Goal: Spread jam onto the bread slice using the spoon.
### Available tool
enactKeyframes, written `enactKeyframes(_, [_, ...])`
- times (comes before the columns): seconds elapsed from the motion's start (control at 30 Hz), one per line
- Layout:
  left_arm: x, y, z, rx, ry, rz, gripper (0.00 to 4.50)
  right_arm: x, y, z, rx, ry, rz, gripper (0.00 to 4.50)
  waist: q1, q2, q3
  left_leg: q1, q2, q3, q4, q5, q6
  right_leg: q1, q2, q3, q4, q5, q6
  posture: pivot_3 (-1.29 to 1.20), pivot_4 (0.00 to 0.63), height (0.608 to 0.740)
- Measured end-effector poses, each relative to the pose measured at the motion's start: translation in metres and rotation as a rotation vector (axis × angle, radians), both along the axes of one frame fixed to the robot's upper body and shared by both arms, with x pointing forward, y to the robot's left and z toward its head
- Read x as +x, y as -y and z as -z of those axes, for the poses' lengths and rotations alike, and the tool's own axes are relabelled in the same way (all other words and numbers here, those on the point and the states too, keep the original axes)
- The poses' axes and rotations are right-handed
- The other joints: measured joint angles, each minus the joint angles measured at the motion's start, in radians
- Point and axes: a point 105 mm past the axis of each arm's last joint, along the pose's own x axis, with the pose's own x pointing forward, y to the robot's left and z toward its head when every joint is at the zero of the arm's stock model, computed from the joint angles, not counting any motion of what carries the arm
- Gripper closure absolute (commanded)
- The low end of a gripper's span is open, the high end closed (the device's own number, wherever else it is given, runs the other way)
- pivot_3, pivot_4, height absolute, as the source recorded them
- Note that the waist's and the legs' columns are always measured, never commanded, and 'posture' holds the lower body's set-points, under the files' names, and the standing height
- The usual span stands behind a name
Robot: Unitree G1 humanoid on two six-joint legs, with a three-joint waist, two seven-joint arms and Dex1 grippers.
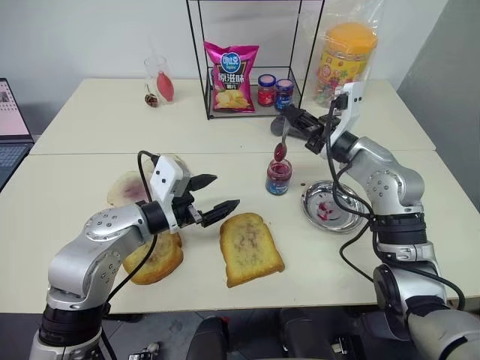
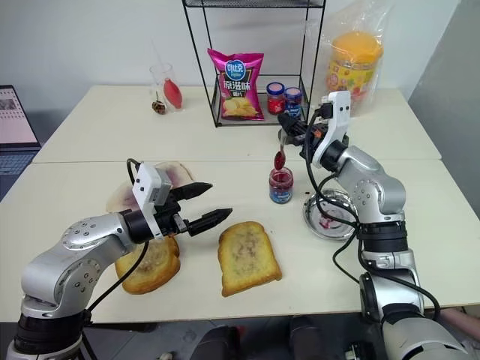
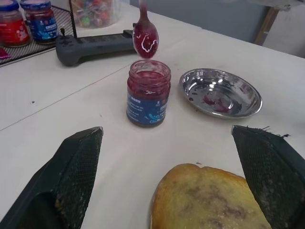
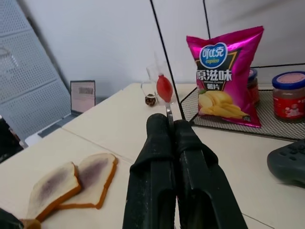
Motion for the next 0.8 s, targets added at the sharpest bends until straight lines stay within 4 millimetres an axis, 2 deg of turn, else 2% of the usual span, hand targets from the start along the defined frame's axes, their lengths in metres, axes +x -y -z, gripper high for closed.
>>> enactKeyframes(0.3, [0.001,0.001,-0.002,0.0,0.01,0.003,0.0,-0.001,-0.001,0.032,-0.109,0.011,0.019,4.46,0.0,0.0,0.0,0.0,0.0,0.0,0.0,0.0,0.0,0.0,0.0,0.0,0.0,0.0,0.0,0.0,0.15,0.74])
enactKeyframes(0.47, [0.002,0.004,-0.005,0.003,0.021,0.016,0.0,0.002,-0.001,0.042,-0.159,0.053,0.05,4.46,0.0,0.0,0.0,0.0,0.0,0.0,0.0,0.0,0.0,0.0,0.0,0.0,0.0,0.0,0.0,0.0,0.15,0.74])
enactKeyframes(0.63, [0.004,0.005,-0.007,0.002,0.029,0.018,0.0,0.002,-0.004,0.06,-0.194,0.039,0.063,4.46,0.0,0.0,0.0,0.0,0.0,0.0,0.0,0.0,0.0,0.0,0.0,0.0,0.0,0.0,0.0,0.0,0.15,0.74])
enactKeyframes(0.8, [0.005,0.004,-0.006,0.002,0.026,0.016,0.0,0.002,-0.009,0.062,-0.173,0.024,0.066,4.46,0.0,0.0,0.0,0.0,0.0,0.0,0.0,0.0,0.0,0.0,0.0,0.0,0.001,0.0,0.0,0.0,0.15,0.74])
